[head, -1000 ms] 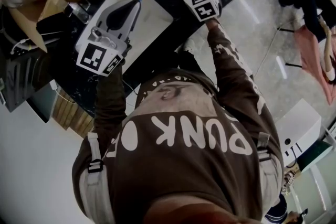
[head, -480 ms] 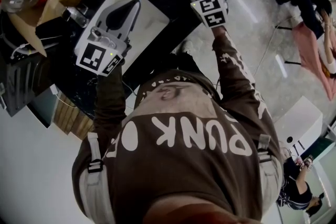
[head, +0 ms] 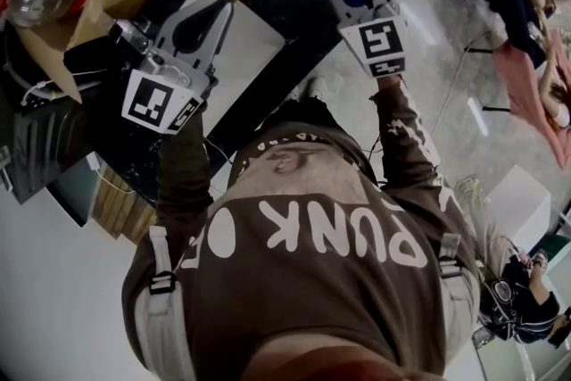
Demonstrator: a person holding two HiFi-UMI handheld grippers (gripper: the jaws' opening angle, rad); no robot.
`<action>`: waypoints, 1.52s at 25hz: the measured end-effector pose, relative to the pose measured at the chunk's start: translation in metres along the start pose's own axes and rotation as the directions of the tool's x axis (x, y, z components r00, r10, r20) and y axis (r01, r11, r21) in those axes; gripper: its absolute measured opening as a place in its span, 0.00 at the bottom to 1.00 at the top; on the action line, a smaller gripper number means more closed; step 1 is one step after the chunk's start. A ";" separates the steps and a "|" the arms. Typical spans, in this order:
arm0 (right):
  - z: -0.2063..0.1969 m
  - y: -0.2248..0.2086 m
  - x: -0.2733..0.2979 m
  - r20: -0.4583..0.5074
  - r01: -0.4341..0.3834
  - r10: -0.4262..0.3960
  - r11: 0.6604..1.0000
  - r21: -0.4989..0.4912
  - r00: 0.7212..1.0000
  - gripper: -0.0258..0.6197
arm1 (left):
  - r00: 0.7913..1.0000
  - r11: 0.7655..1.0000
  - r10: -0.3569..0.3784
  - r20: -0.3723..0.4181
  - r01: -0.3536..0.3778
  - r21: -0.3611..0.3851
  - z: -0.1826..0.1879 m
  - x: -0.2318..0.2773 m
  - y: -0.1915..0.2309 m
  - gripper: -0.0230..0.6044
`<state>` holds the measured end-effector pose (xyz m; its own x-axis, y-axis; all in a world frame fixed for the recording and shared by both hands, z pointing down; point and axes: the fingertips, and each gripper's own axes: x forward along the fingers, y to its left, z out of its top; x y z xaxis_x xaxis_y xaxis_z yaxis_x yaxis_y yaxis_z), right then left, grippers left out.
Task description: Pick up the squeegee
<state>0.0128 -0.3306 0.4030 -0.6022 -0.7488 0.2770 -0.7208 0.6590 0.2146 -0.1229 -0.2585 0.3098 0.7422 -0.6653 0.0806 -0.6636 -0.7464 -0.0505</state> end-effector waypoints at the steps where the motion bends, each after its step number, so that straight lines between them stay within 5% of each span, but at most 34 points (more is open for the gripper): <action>1: 0.007 0.000 -0.006 0.014 0.002 -0.002 1.000 -0.009 1.000 0.27 | 1.000 1.000 0.001 0.004 -0.001 0.005 0.003 -0.001 0.001 0.04; 12: 0.074 0.000 -0.064 0.203 0.061 -0.052 0.998 -0.036 0.978 0.27 | 0.999 0.999 0.000 0.038 -0.002 0.052 0.027 -0.004 0.001 0.04; 38: 0.067 -0.004 -0.074 0.201 0.060 -0.052 0.998 -0.032 0.978 0.27 | 0.999 0.997 -0.014 0.035 0.012 0.070 0.033 0.002 -0.009 0.04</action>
<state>0.0369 -0.2825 0.3194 -0.6206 -0.7809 0.0714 -0.7440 0.6151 0.2609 -0.1125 -0.2535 0.2775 0.7543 -0.6549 0.0464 -0.6467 -0.7533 -0.1193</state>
